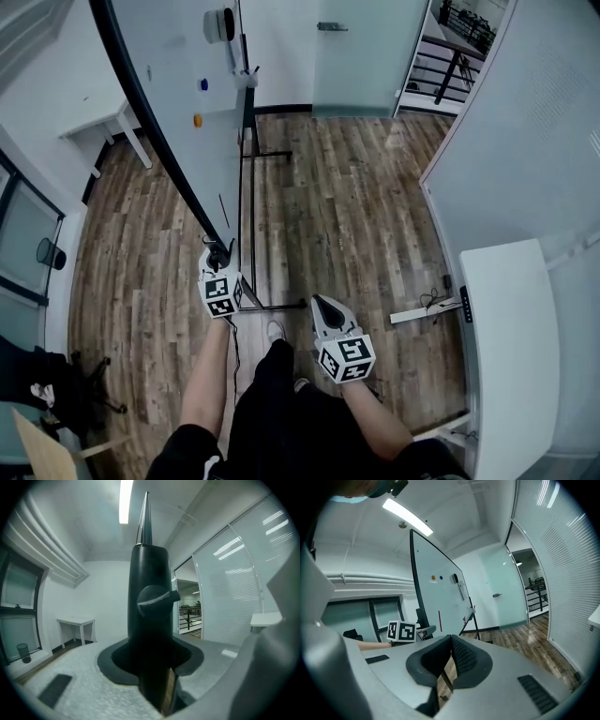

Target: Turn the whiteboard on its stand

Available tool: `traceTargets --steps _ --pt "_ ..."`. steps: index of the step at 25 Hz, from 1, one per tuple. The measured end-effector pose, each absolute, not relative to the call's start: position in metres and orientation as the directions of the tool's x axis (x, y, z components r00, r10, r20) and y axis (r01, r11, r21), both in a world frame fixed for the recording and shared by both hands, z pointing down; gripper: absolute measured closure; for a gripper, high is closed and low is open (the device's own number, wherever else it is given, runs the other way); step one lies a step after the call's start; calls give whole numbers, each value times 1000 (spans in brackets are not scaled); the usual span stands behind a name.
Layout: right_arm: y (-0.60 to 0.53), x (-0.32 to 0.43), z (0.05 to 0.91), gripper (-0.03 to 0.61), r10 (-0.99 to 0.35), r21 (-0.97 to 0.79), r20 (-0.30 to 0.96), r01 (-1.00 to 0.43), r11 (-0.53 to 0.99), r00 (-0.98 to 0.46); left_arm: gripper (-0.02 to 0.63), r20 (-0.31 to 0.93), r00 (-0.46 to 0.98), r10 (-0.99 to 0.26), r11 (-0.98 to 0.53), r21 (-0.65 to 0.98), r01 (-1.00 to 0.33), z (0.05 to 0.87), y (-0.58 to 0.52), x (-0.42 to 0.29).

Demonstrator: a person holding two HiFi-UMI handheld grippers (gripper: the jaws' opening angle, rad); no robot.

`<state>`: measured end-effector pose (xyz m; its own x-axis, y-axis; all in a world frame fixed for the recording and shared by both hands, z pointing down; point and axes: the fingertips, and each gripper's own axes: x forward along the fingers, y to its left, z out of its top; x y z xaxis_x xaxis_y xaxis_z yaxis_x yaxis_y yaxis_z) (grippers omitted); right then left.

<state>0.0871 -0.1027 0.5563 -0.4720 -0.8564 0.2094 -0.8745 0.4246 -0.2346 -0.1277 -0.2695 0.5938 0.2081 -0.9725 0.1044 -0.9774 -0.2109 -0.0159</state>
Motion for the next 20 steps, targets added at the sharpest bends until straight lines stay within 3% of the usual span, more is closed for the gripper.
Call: traceTargets --steps 10,20 --pt "-30 92 556 566 -827 -272 225 -848 454 -515 448 156 204 -967 -208 -12 -978 595 -212 -125" --pt "-5 71 570 567 -805 -309 237 -828 469 -544 448 129 210 -969 -213 -5 -977 595 -166 -124"
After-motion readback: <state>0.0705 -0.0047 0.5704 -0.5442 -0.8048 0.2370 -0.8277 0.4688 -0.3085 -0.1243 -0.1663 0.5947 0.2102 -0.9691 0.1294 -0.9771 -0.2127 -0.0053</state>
